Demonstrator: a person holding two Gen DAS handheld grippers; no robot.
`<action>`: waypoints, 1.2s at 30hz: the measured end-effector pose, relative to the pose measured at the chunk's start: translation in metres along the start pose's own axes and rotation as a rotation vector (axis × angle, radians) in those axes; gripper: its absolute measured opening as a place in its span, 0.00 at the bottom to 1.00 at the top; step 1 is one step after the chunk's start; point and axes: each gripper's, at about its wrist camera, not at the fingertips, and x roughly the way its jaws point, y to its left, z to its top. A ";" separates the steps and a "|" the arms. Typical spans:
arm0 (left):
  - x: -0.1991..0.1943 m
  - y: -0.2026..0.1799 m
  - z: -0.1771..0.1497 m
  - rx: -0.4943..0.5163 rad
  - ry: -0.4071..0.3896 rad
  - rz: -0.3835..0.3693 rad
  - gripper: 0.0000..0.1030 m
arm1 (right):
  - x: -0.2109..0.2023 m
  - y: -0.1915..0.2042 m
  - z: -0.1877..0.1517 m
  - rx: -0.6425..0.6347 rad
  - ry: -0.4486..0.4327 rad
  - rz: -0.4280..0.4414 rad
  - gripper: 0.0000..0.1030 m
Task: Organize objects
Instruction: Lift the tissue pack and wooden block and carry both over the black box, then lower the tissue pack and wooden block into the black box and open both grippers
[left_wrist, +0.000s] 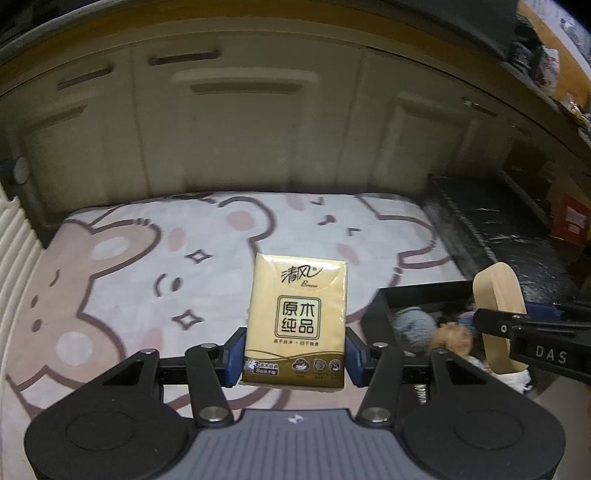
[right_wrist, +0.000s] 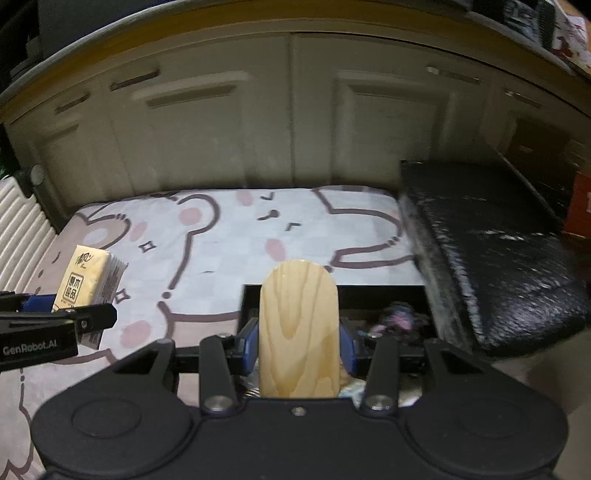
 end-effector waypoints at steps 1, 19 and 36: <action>0.000 -0.003 0.000 0.004 0.000 -0.008 0.52 | -0.001 -0.004 -0.001 0.005 -0.001 -0.006 0.43; 0.018 -0.072 -0.009 0.105 0.051 -0.170 0.52 | 0.007 -0.069 -0.021 0.156 0.065 -0.068 0.43; 0.047 -0.090 -0.017 0.096 0.143 -0.228 0.52 | 0.035 -0.066 -0.027 0.044 0.105 -0.010 0.43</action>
